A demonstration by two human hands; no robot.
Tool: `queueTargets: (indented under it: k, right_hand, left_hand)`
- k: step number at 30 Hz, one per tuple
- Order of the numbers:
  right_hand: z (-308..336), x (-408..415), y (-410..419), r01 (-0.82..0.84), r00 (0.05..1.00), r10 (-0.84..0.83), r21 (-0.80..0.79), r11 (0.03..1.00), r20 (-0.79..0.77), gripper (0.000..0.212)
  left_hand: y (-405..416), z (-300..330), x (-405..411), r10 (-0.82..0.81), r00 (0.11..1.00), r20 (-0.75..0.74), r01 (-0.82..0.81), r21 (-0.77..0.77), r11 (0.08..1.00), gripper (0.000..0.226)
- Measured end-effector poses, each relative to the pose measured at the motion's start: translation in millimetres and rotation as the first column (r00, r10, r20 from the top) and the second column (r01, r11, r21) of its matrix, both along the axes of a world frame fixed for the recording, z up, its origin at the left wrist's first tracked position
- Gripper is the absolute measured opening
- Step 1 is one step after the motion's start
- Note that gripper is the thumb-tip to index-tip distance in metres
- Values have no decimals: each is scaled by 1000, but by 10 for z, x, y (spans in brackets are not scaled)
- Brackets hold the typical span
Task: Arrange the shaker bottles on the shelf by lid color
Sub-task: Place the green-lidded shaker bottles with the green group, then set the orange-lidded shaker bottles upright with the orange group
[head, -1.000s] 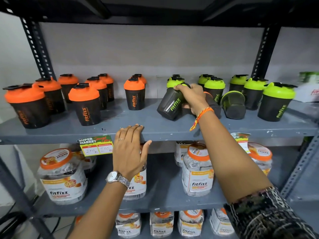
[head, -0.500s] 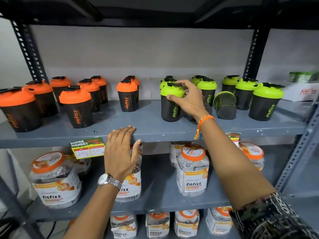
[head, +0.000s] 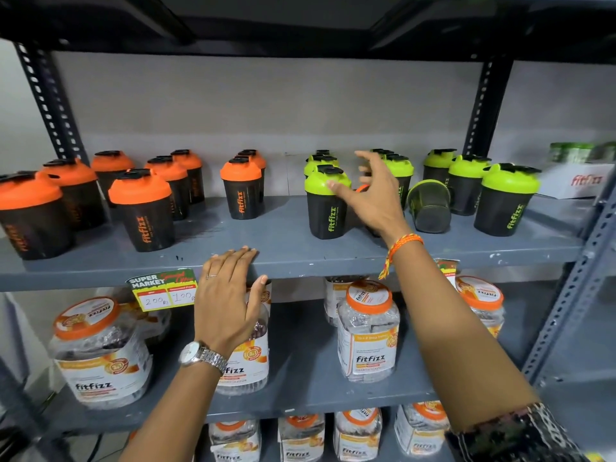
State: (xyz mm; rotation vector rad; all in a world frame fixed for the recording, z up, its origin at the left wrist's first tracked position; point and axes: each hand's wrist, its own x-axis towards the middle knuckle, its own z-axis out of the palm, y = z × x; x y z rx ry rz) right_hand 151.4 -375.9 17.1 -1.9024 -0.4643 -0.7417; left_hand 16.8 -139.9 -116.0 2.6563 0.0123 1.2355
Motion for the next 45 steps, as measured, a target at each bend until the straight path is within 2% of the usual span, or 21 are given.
queueTargets:
  k: [2, 3, 6, 9, 12, 17, 20, 22, 24, 26, 28, 30, 32, 35, 39, 41, 45]
  right_hand:
    - [40, 29, -144, 122, 992, -120, 94, 988, -28, 70]
    - [56, 49, -224, 204, 978, -201, 86, 975, -51, 67]
    - [63, 101, -389, 348, 914, -366, -125, 929, -175, 60]
    - [7, 109, -368, 292, 875, -386, -317, 902, -292, 71]
    - [-49, 83, -323, 265, 853, -406, -400, 877, -326, 77]
    - [-39, 42, -350, 262, 834, -402, -370, 892, -378, 72]
    - [-16, -48, -398, 280, 826, -375, -272, 921, -420, 64]
    - [-27, -121, -440, 311, 821, -330, -121, 943, -465, 64]
    - [-40, -184, -473, 312, 829, -212, 114, 943, -518, 70]
    - [-44, -259, -484, 275, 839, -36, 366, 889, -543, 74]
    - [-52, -299, -485, 223, 859, 94, 534, 816, -502, 71]
    - [-34, -361, -457, 154, 895, 159, 622, 768, -417, 56]
    - [16, -460, -397, 46, 917, 246, 697, 715, -314, 28]
    - [125, -619, -272, -129, 908, 382, 756, 642, -170, 13]
    - [227, -711, -77, -325, 848, 527, 733, 598, -53, 20]
    - [251, -720, 40, -392, 819, 573, 687, 612, -43, 27]
    - [231, -622, 333, -424, 827, 557, 572, 702, -71, 45]
  left_hand:
    - [-2, 5, -7, -2, 1000, -10, 2, 0, 1000, 51]
    - [-4, 9, -10, -3, 1000, -14, 3, 2, 1000, 51]
    - [-8, 17, -16, -7, 1000, -20, 7, 6, 1000, 51]
    - [-8, 17, -23, -4, 1000, -25, 4, 3, 1000, 51]
    - [-18, 29, -37, -2, 999, -43, 2, -2, 1000, 53]
    - [-9, 44, -63, -5, 997, -82, 7, 17, 1000, 54]
    - [-5, 47, -70, -3, 996, -93, 5, 24, 1000, 55]
    - [-3, 49, -74, -1, 995, -98, 4, 34, 999, 55]
    - [-6, 59, -84, 0, 994, -106, 4, 37, 999, 56]
    - [-8, 68, -99, -2, 993, -121, 7, 40, 999, 57]
    - [-2, 79, -114, -2, 991, -132, 9, 52, 999, 57]
    - [-7, 99, -131, -1, 990, -139, 9, 57, 998, 57]
    - [-21, 120, -152, 0, 989, -146, 9, 56, 998, 59]
    - [-27, 134, -176, -5, 988, -156, 12, 47, 999, 60]
    - [-15, 140, -187, -5, 986, -165, 13, 49, 999, 61]
    - [-9, 146, -194, -4, 986, -167, 13, 53, 999, 61]
    - [30, 137, -195, -18, 985, -172, 32, 74, 997, 62]
